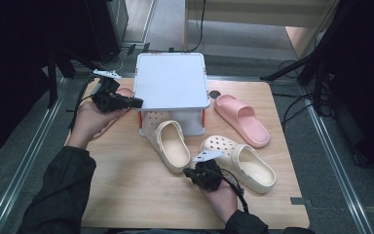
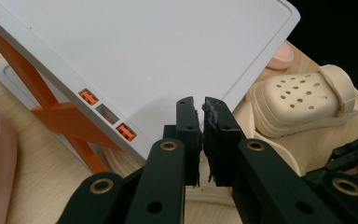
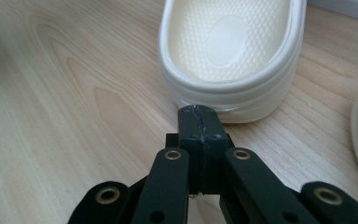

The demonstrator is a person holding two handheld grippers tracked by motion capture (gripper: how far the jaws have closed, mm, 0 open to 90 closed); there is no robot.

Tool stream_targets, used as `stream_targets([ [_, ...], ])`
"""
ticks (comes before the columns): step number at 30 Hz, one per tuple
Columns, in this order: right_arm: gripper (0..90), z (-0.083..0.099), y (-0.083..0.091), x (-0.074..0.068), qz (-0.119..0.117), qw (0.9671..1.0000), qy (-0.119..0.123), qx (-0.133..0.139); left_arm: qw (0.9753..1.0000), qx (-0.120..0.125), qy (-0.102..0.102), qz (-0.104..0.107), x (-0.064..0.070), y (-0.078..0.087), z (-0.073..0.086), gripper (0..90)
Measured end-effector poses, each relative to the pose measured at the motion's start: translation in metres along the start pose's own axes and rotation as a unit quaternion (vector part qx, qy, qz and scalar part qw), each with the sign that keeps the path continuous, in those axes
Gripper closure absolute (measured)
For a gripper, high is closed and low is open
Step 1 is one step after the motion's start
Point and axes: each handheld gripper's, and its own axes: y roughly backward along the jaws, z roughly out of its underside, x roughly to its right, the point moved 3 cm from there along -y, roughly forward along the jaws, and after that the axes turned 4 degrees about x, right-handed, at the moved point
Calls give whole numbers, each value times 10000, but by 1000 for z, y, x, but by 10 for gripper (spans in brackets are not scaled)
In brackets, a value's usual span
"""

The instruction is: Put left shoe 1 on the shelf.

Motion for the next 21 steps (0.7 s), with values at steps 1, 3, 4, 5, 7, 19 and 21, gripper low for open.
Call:
stream_targets([
  [1,900,-1,-2,0,-4,10000,-7,13,10000,4,1,6,0,0,0,844],
  [3,900,-3,-4,-1,-46,10000,-12,35,10000,7,17,19,0,0,0,845],
  [4,900,-5,-5,-2,-41,10000,-7,56,10000,6,19,24,0,0,0,845],
  [5,900,-6,-6,-3,-60,10000,-22,65,10000,6,20,26,0,0,0,845],
  [7,900,-10,-8,-7,-115,9999,13,108,10000,10,34,50,-1,0,0,843],
  [19,900,-43,-32,-15,-186,9996,71,184,10000,2,29,2,0,0,0,838],
  [21,900,-47,-39,-13,-291,9993,-17,224,10000,0,22,8,0,-1,0,839],
])
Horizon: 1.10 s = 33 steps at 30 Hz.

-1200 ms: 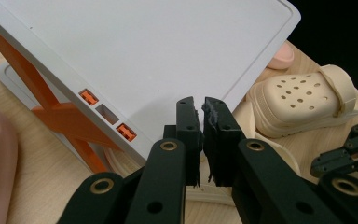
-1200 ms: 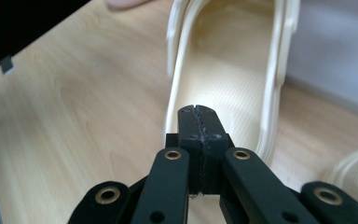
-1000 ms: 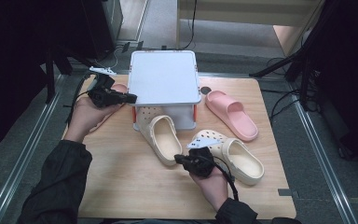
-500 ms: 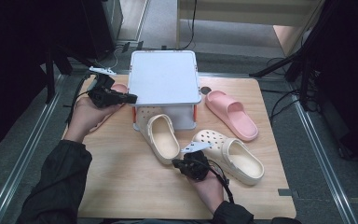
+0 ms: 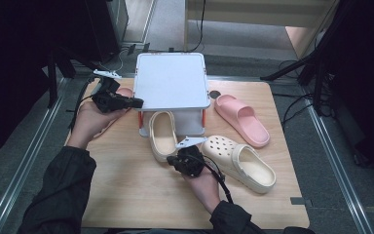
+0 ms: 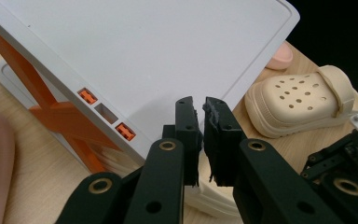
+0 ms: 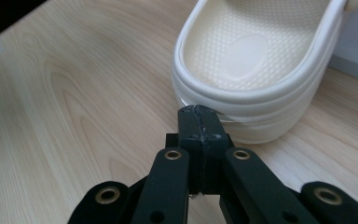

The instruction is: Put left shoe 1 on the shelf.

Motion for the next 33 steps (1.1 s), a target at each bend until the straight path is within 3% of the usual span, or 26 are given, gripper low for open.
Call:
stream_targets([
  [5,900,-12,-14,6,179,9998,35,-77,10000,2,15,-4,0,0,0,839],
  [8,900,-20,-22,9,168,9998,-24,-45,10000,16,38,26,-1,0,0,839],
  [13,900,-33,-34,10,265,9996,85,-85,10000,51,54,37,-1,0,1,839],
  [22,900,-58,-56,18,417,9990,151,78,10000,39,21,-15,0,0,1,839],
  [27,900,-66,-68,23,426,9990,27,153,10000,54,59,16,-1,1,1,838],
  [29,900,-66,-71,24,439,9988,108,164,10000,51,36,19,-1,1,1,838],
  [32,900,-67,-70,22,358,9992,57,172,9997,-12,-200,-124,0,4,1,838],
  [33,900,-67,-69,21,324,9994,50,146,9998,-6,-138,-109,-1,5,1,838],
])
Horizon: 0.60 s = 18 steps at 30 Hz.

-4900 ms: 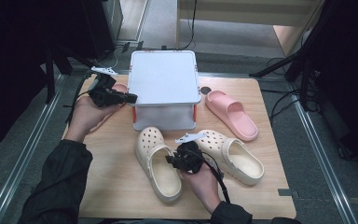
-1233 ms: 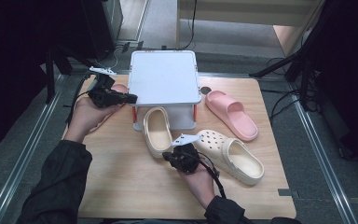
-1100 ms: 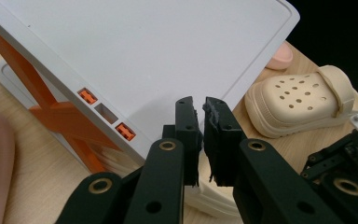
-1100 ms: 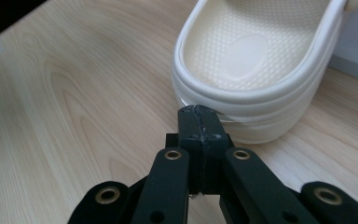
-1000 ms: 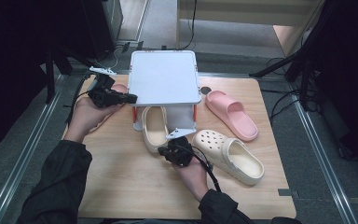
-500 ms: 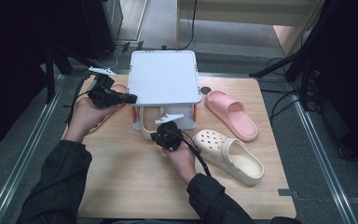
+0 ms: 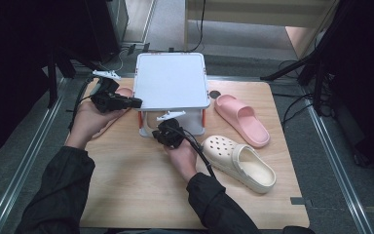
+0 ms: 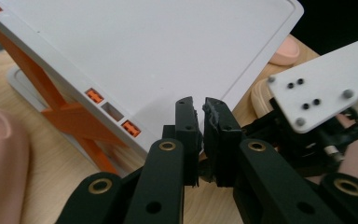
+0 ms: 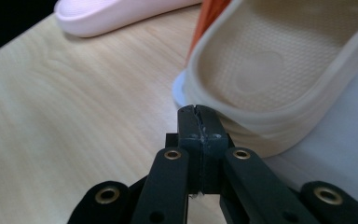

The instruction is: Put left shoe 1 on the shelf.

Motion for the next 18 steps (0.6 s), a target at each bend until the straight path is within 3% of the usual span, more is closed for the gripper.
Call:
stream_targets([
  [4,899,-1,18,-8,-214,9997,134,12,9998,86,143,63,-2,4,-1,801],
  [10,870,7,60,-21,-686,9973,191,154,9995,199,191,160,10,15,-5,666],
  [13,867,16,79,-26,-685,9967,400,153,9996,129,157,200,18,17,-5,609],
  [18,829,24,103,-22,-789,9961,345,193,9992,103,133,349,30,17,0,552],
])
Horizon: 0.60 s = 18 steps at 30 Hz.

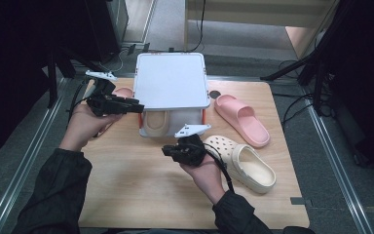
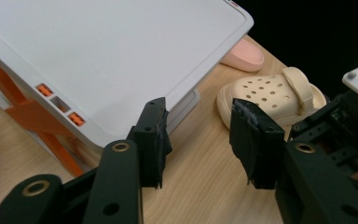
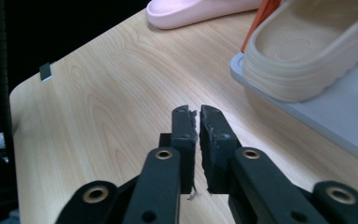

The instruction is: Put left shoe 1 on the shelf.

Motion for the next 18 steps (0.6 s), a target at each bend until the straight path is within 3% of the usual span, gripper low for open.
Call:
stream_targets([
  [7,677,16,31,14,-44,9998,-163,-69,9999,-34,-99,18,11,-5,9,439],
  [13,660,30,61,24,54,9997,-153,172,9998,-3,-165,82,19,-10,14,423],
  [18,661,42,85,28,126,9996,-147,211,9999,48,-159,28,22,-13,22,421],
])
